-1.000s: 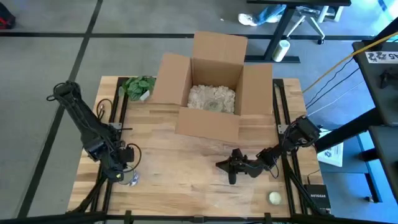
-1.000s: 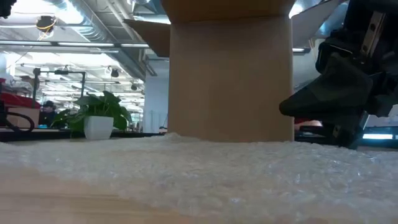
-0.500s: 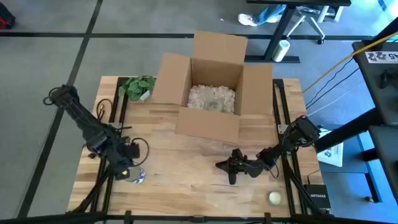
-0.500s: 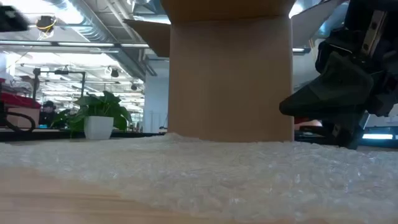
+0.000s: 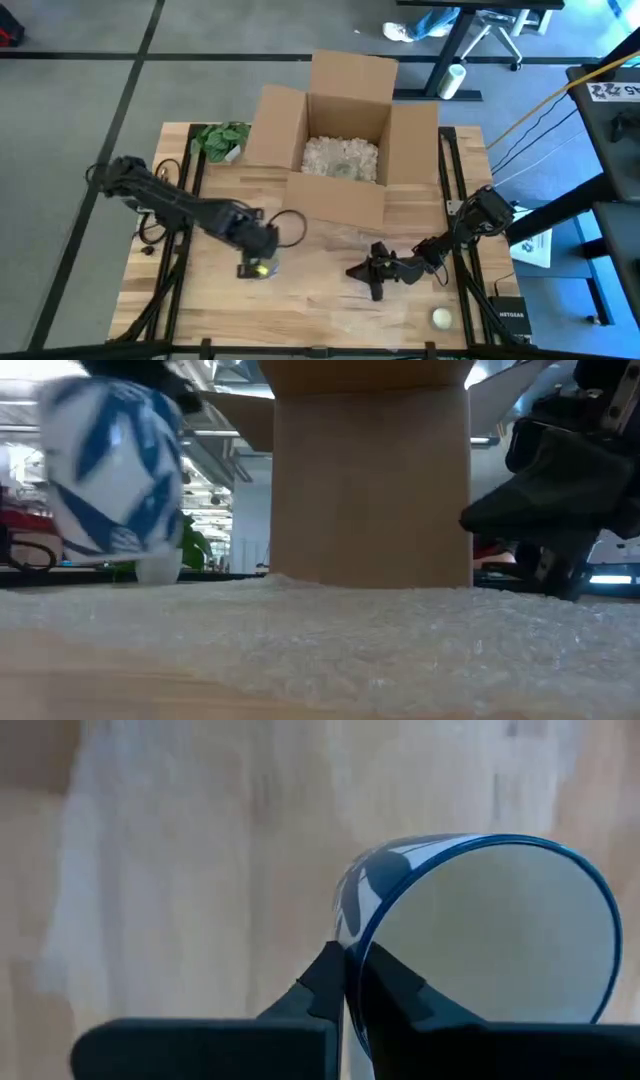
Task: Wrap mug
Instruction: Put the blue mug on the bubble wrap
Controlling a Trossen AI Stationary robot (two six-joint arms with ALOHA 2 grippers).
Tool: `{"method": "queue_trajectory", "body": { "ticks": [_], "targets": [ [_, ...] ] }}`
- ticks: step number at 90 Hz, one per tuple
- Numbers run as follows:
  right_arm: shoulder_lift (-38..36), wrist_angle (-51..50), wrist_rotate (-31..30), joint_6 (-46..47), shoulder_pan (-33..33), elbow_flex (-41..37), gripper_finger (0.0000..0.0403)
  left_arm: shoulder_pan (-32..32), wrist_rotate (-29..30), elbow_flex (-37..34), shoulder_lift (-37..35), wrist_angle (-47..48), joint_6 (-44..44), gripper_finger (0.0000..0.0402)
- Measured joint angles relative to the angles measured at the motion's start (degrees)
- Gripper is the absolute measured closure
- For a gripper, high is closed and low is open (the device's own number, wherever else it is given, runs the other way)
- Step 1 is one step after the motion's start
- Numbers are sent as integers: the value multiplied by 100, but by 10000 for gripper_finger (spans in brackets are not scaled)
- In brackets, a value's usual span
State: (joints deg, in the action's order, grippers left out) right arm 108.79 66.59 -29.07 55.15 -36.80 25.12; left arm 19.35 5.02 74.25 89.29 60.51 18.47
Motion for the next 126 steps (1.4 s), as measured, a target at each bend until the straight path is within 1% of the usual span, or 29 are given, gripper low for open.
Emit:
{"method": "queue_trajectory", "body": {
  "ticks": [6, 18, 25, 34, 47, 63, 73, 88, 116, 126],
  "targets": [
    [0, 1, 56, -1, 0, 0, 403, -170, -139, 228, 257, -16, -160, 401],
    [0, 0, 68, -88, 0, 2, 403, -439, -213, 650, 726, -166, -484, 401],
    [0, -5, 68, -166, 0, 14, 403, -570, -317, 909, 954, -426, -697, 401],
    [0, -22, 68, -334, 0, 82, 403, -729, -377, 1236, 1198, -632, -818, 401],
    [0, -22, 171, -615, 0, 198, 403, -956, -461, 1545, 1578, -561, -820, 401],
    [0, -27, 219, -753, 2, 240, 403, -1137, -859, 1675, 1892, -558, -738, 401],
    [0, -29, 225, -755, 2, 240, 403, -1195, -1145, 1675, 1948, -352, -653, 401],
    [0, -25, 230, -764, 2, 240, 403, -1244, -1126, 1736, 1910, 47, -516, 401],
    [0, -27, 231, -766, 2, 240, 403, -1240, -1082, 1712, 1959, -154, -509, 401],
    [0, -26, 232, -766, 2, 240, 403, -1239, -1082, 1712, 1970, -270, -495, 393]
  ]
}}
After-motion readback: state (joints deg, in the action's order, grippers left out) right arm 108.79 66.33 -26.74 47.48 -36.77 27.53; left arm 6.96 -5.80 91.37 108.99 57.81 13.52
